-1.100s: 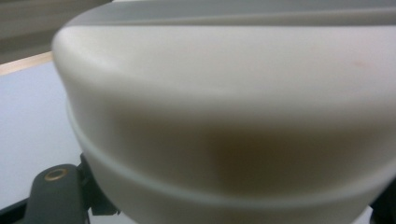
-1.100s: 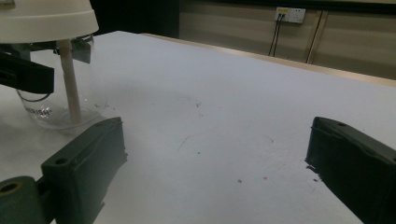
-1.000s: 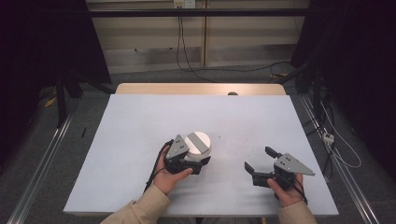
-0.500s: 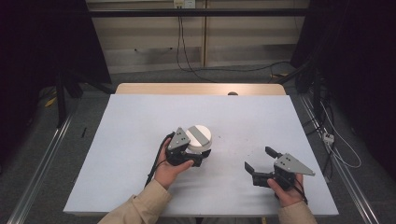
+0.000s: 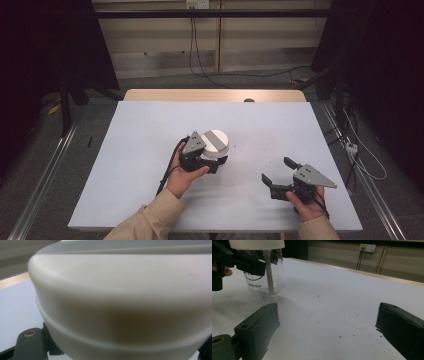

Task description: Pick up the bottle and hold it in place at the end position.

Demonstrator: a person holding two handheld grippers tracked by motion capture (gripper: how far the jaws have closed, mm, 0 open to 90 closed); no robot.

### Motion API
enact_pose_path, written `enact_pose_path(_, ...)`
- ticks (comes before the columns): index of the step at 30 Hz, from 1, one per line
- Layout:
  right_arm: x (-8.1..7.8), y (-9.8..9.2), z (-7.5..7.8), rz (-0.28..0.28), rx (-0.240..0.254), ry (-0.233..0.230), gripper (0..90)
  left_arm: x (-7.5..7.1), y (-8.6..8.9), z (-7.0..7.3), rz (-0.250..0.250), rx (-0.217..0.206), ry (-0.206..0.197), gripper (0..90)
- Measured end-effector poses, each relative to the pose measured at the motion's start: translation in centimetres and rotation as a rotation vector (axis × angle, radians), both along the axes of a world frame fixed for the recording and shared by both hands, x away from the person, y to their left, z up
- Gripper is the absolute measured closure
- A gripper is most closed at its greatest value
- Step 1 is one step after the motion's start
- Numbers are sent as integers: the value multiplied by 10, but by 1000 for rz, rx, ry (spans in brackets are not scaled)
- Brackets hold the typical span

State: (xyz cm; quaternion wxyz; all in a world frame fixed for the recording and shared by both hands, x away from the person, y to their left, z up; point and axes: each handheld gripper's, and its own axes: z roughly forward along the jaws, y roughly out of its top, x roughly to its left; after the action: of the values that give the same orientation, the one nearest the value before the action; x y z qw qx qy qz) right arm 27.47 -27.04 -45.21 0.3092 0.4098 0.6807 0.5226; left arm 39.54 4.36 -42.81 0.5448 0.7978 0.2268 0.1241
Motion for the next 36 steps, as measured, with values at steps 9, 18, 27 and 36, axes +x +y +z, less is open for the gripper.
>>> enact_pose_path(9,0,0,0,-1,2,0,42,6,-3,2,1,-4,-3,185)
enact_pose_path(18,0,-1,0,0,0,1,42,13,-7,4,-4,-9,5,185)
enact_pose_path(27,0,0,0,0,-2,1,42,18,-5,2,16,3,-3,185)
enact_pose_path(36,0,0,0,0,2,1,42,21,-6,2,10,20,-2,185)
